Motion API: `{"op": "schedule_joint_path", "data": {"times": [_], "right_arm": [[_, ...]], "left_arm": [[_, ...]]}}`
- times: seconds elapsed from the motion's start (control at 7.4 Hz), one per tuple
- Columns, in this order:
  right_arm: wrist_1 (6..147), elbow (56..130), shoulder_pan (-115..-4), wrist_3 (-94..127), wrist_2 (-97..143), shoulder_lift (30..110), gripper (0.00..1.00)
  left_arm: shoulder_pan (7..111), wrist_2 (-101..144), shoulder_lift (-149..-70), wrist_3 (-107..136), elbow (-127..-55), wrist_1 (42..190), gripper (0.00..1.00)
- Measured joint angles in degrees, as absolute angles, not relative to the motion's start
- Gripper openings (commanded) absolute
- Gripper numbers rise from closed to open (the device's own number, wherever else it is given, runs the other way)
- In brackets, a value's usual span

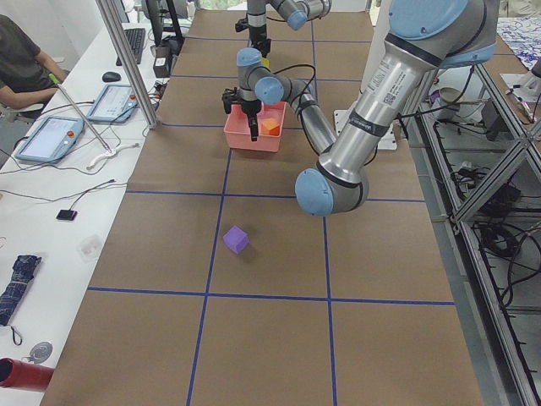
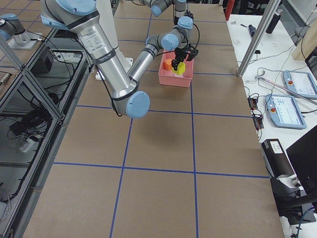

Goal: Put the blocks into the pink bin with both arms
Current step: 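Release the orange cube while the right gripper carries the yellow cube into the bin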

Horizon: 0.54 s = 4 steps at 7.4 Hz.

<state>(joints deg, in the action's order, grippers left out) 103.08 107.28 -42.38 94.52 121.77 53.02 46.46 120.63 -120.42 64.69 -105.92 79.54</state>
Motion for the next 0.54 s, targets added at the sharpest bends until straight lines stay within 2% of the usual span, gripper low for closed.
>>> {"op": "schedule_joint_path", "data": {"times": [0.27, 0.54], "right_arm": [[96.41, 104.08, -34.71, 99.18, 117.08, 50.36, 0.0], [91.0, 98.9, -31.8, 100.22, 115.7, 49.73, 0.0]], "left_arm": [[53.6, 126.19, -113.48, 54.86, -106.35, 81.45, 0.92], [57.69, 126.93, -110.3, 48.39, -105.27, 81.81, 0.94]]}}
